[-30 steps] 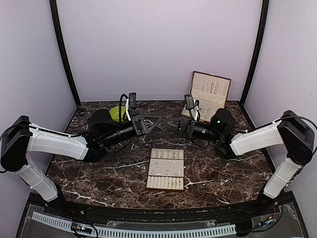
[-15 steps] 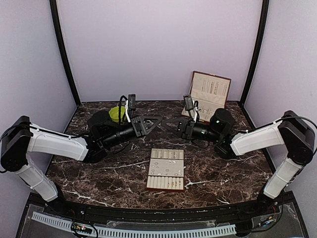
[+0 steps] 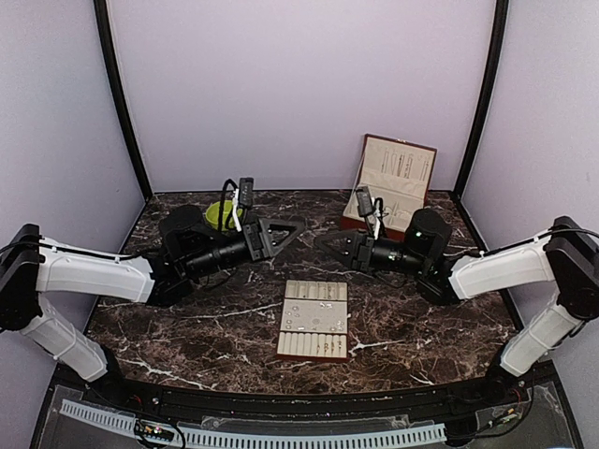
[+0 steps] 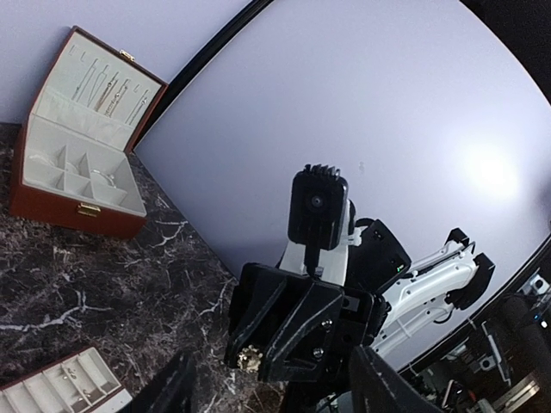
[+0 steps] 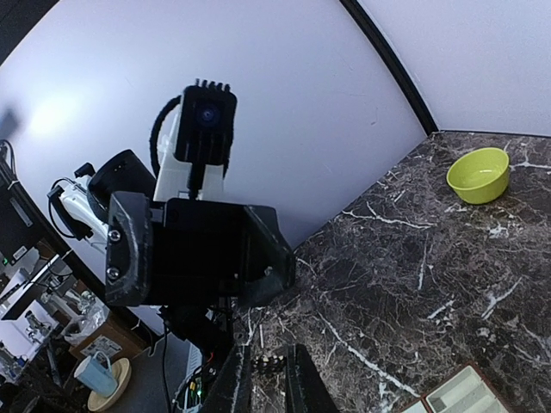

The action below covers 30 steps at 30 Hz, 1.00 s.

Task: Organize the mixed jewelry
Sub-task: Pass from the left arm to the right, then pass from the right arm to the left

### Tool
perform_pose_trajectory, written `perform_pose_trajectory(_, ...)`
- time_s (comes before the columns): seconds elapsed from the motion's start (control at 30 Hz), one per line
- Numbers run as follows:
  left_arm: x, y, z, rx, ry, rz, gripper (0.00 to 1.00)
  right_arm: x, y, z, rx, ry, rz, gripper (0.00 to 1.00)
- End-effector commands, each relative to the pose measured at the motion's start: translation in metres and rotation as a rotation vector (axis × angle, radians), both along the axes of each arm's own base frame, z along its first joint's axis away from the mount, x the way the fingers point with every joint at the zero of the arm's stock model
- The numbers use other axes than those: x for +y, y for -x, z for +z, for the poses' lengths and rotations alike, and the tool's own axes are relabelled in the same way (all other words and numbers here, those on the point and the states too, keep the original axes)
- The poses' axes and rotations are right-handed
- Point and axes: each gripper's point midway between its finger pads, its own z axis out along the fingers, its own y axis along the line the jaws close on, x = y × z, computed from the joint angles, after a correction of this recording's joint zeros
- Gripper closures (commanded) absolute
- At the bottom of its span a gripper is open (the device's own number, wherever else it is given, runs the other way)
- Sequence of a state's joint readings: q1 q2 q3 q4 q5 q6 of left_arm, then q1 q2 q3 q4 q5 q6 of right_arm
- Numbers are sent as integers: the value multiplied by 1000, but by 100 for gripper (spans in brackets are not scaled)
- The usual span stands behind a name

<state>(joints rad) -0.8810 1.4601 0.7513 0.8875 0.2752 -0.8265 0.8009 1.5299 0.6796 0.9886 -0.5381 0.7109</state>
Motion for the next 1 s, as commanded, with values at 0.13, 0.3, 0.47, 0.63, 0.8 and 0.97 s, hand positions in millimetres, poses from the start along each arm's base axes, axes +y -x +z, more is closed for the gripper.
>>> perform_pose_trajectory(0.13,20,7,-6,-56,-159,-39,31,-11,7,-10,3,65,-1,87)
perform_pose_trajectory(0.3,23,15,-11,-144,-273,-153,36,-15,17,-24,22,164,32,87)
perform_pose_trajectory(0.47,14,35,-15,-333,-397,-327,45,-19,32,-34,44,257,93,87)
perform_pose_trajectory(0.63,3,55,-30,-560,-525,-415,51,-17,49,-40,93,312,177,87)
perform_pose_trajectory(0.8,-6,60,-46,-762,-631,-431,57,-14,62,-42,124,348,225,86)
perform_pose_trajectory(0.97,-13,61,-53,-896,-715,-402,64,-10,72,-45,150,383,261,86)
